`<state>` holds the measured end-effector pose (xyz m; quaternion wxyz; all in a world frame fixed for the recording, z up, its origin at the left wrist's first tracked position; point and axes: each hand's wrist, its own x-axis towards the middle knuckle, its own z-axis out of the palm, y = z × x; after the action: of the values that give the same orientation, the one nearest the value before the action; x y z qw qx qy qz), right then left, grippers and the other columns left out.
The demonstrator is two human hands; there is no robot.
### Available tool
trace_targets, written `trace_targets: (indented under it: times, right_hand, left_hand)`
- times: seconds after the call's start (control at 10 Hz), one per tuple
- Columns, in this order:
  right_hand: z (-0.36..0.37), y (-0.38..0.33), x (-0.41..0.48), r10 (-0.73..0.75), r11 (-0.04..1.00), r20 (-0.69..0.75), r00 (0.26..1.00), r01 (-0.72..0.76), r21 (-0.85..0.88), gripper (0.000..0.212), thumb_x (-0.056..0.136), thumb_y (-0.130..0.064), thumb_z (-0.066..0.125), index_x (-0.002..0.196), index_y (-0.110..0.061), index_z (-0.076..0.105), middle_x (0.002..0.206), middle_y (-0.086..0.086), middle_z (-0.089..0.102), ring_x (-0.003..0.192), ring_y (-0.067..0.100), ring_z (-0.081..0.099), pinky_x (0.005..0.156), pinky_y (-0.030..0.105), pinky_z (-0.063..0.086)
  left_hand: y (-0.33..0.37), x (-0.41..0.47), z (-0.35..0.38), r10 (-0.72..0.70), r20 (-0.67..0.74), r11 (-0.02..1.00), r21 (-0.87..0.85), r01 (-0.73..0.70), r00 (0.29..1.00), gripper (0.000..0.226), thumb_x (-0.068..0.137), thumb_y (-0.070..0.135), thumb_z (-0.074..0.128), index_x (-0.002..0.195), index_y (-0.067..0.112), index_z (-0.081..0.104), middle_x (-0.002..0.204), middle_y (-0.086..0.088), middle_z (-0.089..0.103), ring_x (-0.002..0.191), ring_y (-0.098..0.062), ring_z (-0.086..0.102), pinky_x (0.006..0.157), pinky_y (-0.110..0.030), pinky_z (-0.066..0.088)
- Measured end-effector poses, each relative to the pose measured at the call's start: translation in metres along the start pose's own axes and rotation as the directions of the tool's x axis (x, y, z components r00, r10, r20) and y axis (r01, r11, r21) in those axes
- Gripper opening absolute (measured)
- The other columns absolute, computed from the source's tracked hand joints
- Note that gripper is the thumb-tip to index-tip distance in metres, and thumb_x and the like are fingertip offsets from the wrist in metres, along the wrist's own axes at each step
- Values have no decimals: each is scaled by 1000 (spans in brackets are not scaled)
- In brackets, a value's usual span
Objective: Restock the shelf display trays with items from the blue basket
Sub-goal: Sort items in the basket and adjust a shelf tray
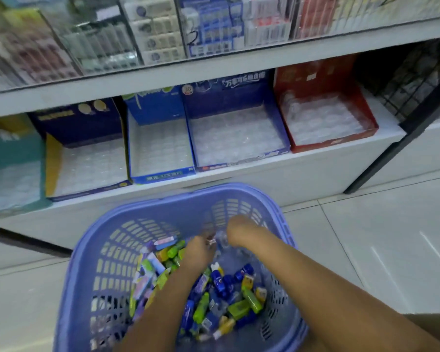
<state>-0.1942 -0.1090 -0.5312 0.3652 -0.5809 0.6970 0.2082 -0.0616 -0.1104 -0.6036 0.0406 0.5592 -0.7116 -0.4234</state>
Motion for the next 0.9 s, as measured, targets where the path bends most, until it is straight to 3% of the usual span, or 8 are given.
trace_targets:
  times: [0.2,0.3,0.4,0.5,0.6,0.7,0.8,0.9]
  right_hand:
    - [63,7,48,290,905,-76,954,-247,345,44,97,-11,42,139,-3,34,134,16,44,116,27,53,93,31,44]
    - [82,13,63,318,866,-171,932,-212,453,37,95,-12,42,131,-2,42,131,17,48,118,30,51,94,33,42]
    - [93,17,70,327,897,-151,933,-257,361,31,98,-10,36,127,-5,45,128,12,51,113,24,54,89,29,44]
    - [102,20,77,324,886,-195,926,-224,406,30,99,-11,36,123,-2,51,122,15,57,111,28,56,78,23,39]
    - [103,20,79,382,882,-157,911,-309,355,28,100,-12,35,116,-4,56,112,14,61,101,27,61,78,29,46]
    - [97,11,80,419,845,-142,897,-328,423,26,99,-13,40,113,-3,60,111,13,63,99,26,62,82,31,49]
    - [81,2,71,404,833,-90,910,-326,447,27,97,-20,46,112,-4,62,109,12,66,92,25,63,78,33,51]
    - [50,-1,49,281,812,40,959,-259,522,29,94,-28,51,110,-8,62,110,11,65,95,24,62,74,28,48]
  left_hand:
    - [-11,32,27,-9,37,992,-122,13,999,34,90,19,58,122,9,61,119,-11,65,102,-29,63,83,-34,52]
    - [-11,46,41,-100,29,969,-223,104,995,36,88,22,63,118,2,60,112,-18,66,101,-32,63,84,-37,51]
    - [-14,54,52,-200,28,937,-285,200,979,34,82,24,72,106,1,64,104,-17,69,99,-28,64,79,-26,45]
    - [-17,59,57,-249,32,908,-340,245,968,32,78,21,76,101,1,68,104,-15,71,101,-26,65,82,-24,46]
    - [-20,60,53,-300,70,867,-397,303,951,29,80,19,74,102,-1,69,104,-17,70,99,-28,65,77,-24,47]
    - [-26,57,45,-341,137,783,-506,361,930,22,85,14,68,98,-3,70,99,-19,70,92,-31,67,74,-32,54]
    - [-26,46,28,-380,164,717,-569,402,910,16,87,22,65,85,6,69,69,-8,65,58,-17,58,49,-21,45]
    - [-17,31,6,-350,250,569,-709,417,903,17,91,21,56,81,9,63,67,-6,65,59,-19,58,52,-25,49]
